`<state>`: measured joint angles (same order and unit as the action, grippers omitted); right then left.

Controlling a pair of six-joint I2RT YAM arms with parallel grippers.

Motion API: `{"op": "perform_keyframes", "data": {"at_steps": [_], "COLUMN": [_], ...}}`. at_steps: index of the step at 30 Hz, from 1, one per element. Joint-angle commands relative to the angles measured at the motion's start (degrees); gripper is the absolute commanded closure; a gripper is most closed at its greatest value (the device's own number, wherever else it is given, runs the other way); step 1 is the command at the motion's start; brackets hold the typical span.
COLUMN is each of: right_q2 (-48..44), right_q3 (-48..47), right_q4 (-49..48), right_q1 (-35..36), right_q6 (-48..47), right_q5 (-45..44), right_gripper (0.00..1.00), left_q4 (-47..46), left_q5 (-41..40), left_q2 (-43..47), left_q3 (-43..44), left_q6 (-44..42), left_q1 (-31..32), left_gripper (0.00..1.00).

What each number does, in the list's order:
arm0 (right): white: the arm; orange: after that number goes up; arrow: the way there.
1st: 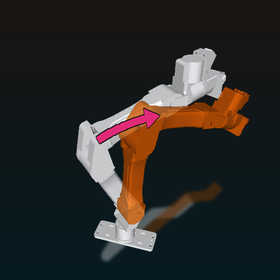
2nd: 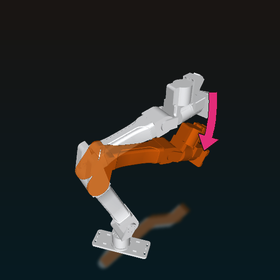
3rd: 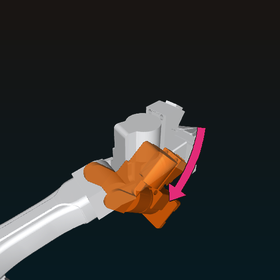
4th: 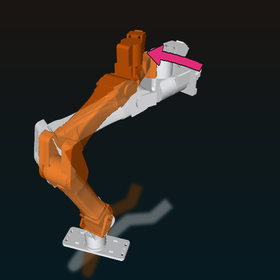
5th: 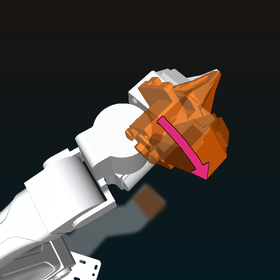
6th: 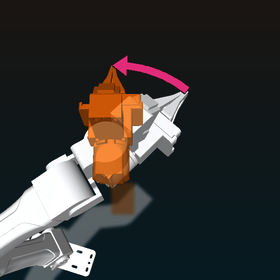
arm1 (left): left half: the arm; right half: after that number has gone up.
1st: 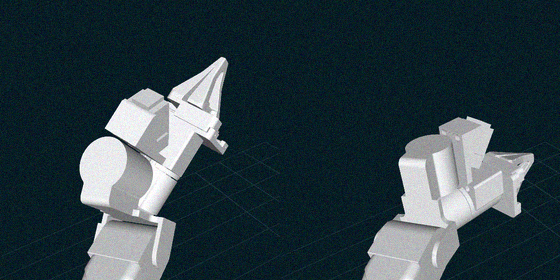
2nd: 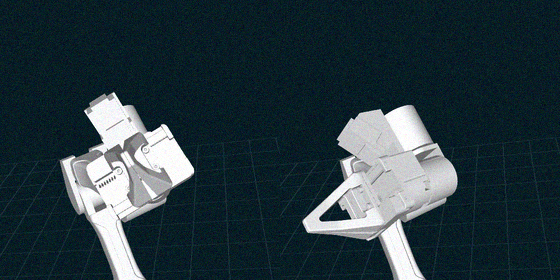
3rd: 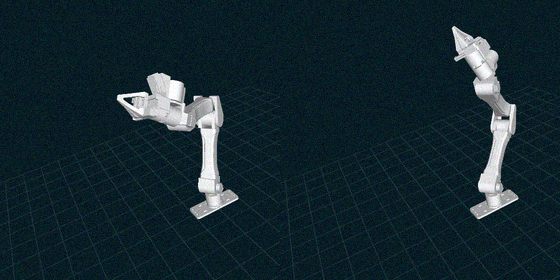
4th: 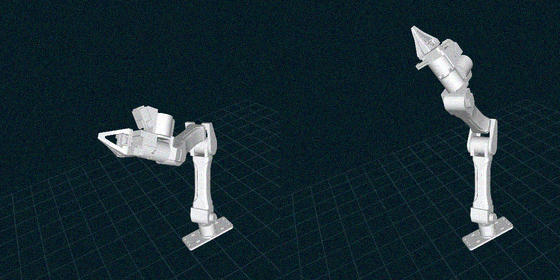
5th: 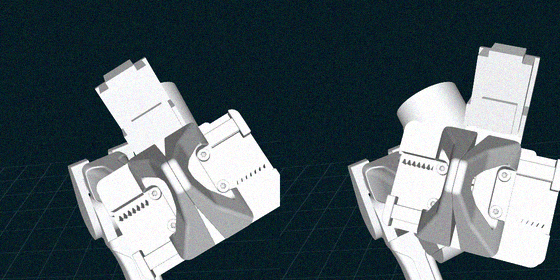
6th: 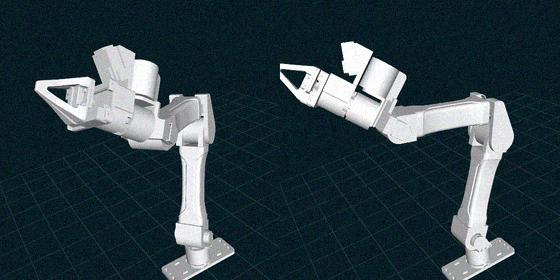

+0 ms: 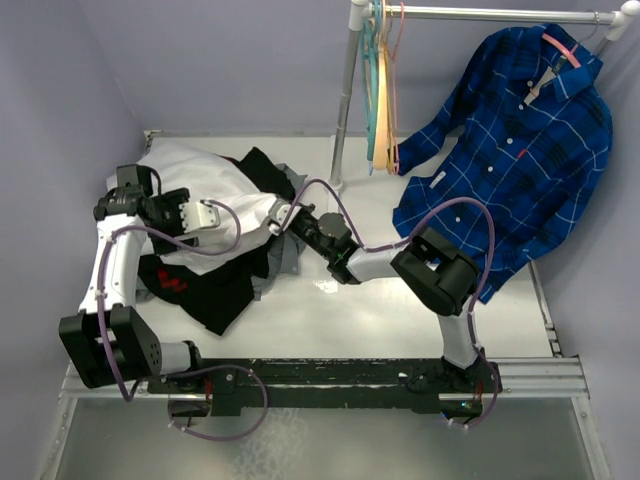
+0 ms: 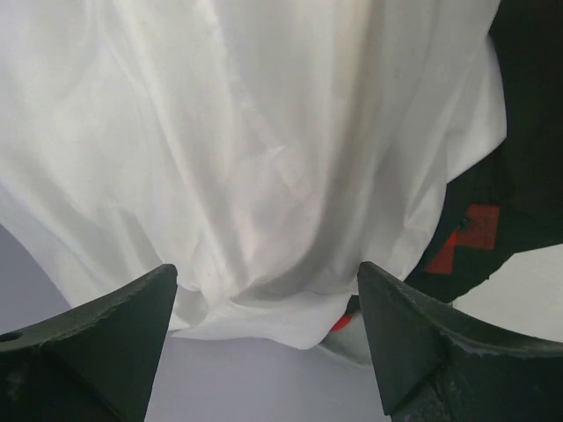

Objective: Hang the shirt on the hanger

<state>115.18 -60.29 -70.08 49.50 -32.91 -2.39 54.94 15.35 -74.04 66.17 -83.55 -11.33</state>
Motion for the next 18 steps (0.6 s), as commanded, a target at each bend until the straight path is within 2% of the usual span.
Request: {"op": "perform_keyframes", "data": {"at_steps": [1,3,5,7,8,9,14,18], "right_q2": [-0.9,-0.9,-1.0,-1.7,-2.4,-3.3,-11.3,-19.2], "right_q3": [0.3,0.5,0.8,1.1,1.6,2.0,1.8,-4.8], "right_q4": [-2.6,-2.7,-2.6,-2.4,-2.5,-2.4,3.3,17.1], "right_q1": [0.1,0.1,0.1,0.1,0.1,0.1,0.7,3.1], "right_q6": [1.7,2.2,1.9,1.6,1.6,1.5,0.8,-0.5], "right_q5": [-0.2,-0.2,-0.5,-1.3,-1.8,-2.1,-6.3,-9.2], "right_gripper": [1.0,1.0,1.0,1.0,1.0,1.0,1.0,1.0], "left_q4": [2.8,6.3,8.4,9.6,9.8,9.9,11.1,5.2], "left_q5": [5.9,6.4,6.5,6.5,6.5,6.5,6.9,10.0], "left_q2": [-4.8,-7.5,-8.8,-8.8,-8.4,-8.1,-5.3,-2.7], "left_q3": [6.0,7.5,7.9,7.9,7.7,7.5,9.7,17.6], "left_q6": [-0.6,-0.5,-0.6,-0.9,-1.0,-1.0,-1.4,3.9], "left_q1": [-1.3,-1.4,-1.4,-1.4,-1.3,-1.4,-2.0,-4.1], "left_gripper": [0.19,0.28,0.43,0.68,0.9,1.0,1.0,1.0]}}
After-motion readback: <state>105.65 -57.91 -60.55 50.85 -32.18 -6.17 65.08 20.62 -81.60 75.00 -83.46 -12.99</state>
